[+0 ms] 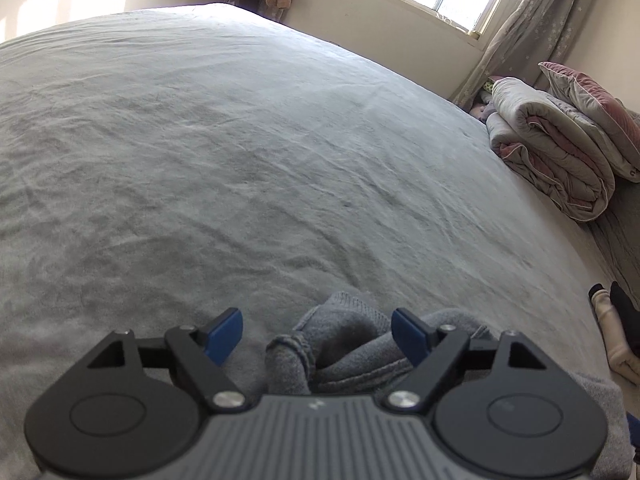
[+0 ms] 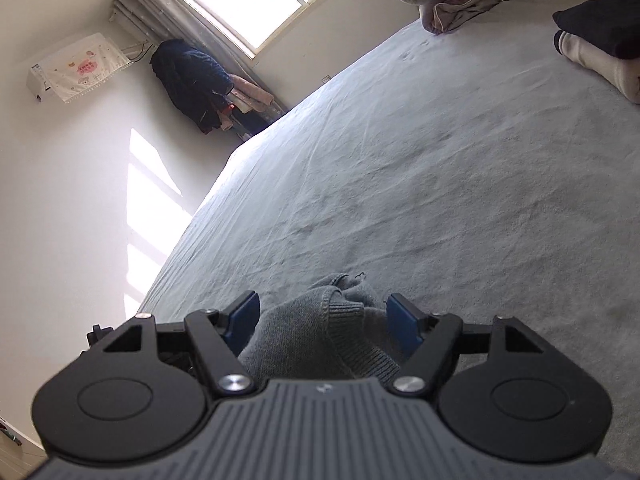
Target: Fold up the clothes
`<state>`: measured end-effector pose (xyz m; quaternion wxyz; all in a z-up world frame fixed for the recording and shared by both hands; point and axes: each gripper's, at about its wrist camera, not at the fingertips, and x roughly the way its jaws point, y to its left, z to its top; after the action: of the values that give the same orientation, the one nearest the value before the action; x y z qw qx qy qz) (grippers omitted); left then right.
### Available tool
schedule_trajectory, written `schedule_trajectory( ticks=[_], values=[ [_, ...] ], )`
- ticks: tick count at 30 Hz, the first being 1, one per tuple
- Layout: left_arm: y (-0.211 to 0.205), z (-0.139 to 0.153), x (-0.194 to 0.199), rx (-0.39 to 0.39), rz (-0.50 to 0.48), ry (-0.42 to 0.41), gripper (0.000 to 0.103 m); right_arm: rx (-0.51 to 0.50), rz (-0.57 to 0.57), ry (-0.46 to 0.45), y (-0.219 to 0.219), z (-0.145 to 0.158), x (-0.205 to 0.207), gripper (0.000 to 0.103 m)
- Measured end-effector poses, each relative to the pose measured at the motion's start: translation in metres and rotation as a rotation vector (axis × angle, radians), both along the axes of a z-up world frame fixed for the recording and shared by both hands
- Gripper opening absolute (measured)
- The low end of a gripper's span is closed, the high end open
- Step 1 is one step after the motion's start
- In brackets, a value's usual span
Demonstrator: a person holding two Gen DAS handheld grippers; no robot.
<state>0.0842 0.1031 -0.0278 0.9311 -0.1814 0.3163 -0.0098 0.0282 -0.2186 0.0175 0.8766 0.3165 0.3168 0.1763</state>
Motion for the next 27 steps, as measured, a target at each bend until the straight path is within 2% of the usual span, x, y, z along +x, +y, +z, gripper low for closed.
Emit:
schedule_trajectory(
  ticks=[2,4,5,6,7,8,10,11,12,14,19,27],
  values=[
    [0.0,-0.002,0.002,0.007,-0.004,-0.004,0.082,-0.019,-0.019,0.01,0.007,-0.006,0.007,0.074],
    [-0.005,-0.005,0.004,-0.004,-0.048,0.004,0.082,-0.077,0.007,0.015,0.015,-0.011,0.005,0.074],
    [-0.007,-0.007,0.005,-0.012,-0.067,0.015,0.076,-0.113,0.024,0.005,0.02,-0.011,0.002,0.07],
    [-0.009,-0.011,0.007,-0.019,-0.069,0.036,0.062,-0.149,0.041,-0.004,0.024,-0.011,-0.002,0.064],
    [-0.011,-0.015,0.008,-0.026,-0.072,0.056,0.059,-0.185,0.058,-0.013,0.028,-0.011,-0.005,0.044],
    [-0.013,-0.019,0.009,-0.032,-0.075,0.076,0.058,-0.221,0.075,-0.023,0.032,-0.011,-0.008,0.032],
    [-0.017,-0.021,0.01,0.002,-0.078,0.09,0.052,-0.292,0.109,-0.042,0.041,-0.011,-0.015,0.024],
    [-0.018,-0.02,0.009,0.016,-0.078,0.09,0.044,-0.328,0.126,-0.051,0.045,-0.011,-0.019,0.023],
    [-0.017,-0.019,0.008,0.012,-0.077,0.089,0.029,-0.364,0.142,-0.06,0.049,-0.011,-0.022,0.022],
    [-0.015,-0.018,0.007,0.003,-0.075,0.086,0.01,-0.429,0.159,-0.095,0.054,-0.008,-0.032,0.02],
    [-0.014,0.002,-0.009,-0.023,-0.037,-0.02,0.008,-0.581,0.113,-0.214,0.047,0.003,-0.059,0.019],
    [-0.014,0.038,-0.038,-0.066,0.028,-0.221,0.005,-0.691,-0.096,-0.274,0.009,0.011,-0.062,0.018]
  ],
)
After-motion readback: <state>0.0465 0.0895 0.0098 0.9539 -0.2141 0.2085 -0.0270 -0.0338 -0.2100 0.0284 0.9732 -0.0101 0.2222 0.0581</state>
